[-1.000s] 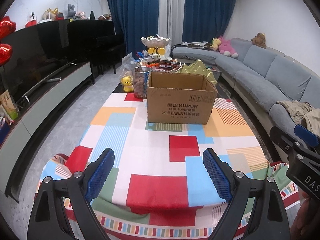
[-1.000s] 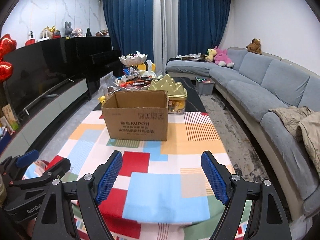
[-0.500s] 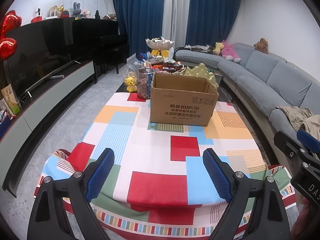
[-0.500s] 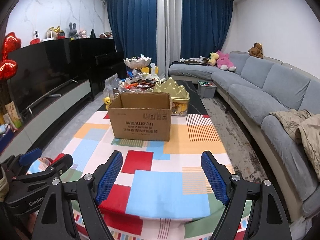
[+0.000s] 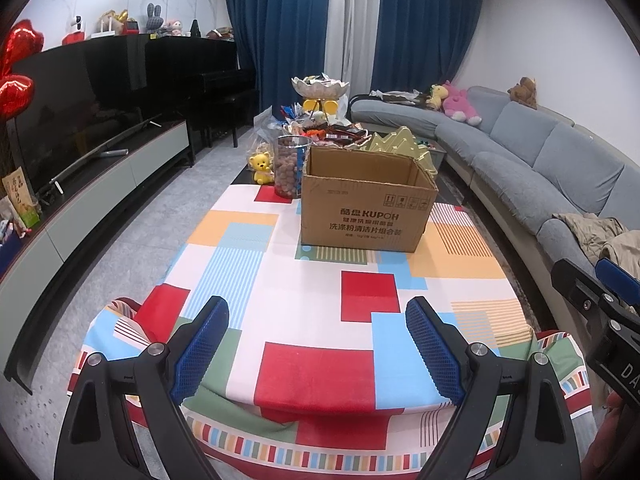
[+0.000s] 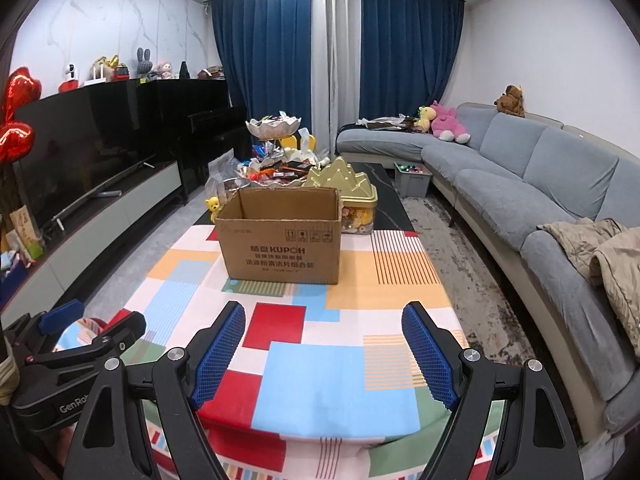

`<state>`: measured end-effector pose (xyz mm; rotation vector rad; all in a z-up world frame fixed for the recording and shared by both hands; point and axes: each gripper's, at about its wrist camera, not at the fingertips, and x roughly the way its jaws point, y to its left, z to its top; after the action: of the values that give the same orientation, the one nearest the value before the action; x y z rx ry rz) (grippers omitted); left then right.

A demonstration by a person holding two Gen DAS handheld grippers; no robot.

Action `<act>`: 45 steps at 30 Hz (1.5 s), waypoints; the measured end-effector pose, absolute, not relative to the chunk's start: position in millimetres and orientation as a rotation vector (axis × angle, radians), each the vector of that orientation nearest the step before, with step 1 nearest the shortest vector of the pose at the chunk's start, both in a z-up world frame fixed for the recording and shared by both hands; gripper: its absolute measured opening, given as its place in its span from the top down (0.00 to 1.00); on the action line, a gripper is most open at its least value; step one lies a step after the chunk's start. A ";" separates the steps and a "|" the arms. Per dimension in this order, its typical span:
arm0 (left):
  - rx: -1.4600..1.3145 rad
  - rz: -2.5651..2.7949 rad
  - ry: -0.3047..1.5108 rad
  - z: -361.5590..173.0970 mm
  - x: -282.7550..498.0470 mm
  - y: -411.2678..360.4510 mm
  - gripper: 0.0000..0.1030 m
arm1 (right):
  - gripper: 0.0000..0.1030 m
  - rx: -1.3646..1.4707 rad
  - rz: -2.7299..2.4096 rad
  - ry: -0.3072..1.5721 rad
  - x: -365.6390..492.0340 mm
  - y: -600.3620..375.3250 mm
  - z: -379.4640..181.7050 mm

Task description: Organize snacks

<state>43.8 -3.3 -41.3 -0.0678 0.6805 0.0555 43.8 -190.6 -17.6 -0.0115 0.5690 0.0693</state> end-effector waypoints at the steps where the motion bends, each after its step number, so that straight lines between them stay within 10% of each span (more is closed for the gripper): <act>1: -0.067 0.054 0.680 -41.0 43.6 -3.3 0.12 | 0.21 -0.010 0.069 0.569 43.8 -190.4 -17.5; 45: -0.040 0.074 0.648 -36.6 44.1 -3.6 0.12 | 0.21 0.002 0.066 0.571 45.0 -194.6 -15.5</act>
<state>44.1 -3.6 -36.6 -0.0404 0.6480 0.0735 45.0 -194.6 -15.5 0.0024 0.5714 0.0659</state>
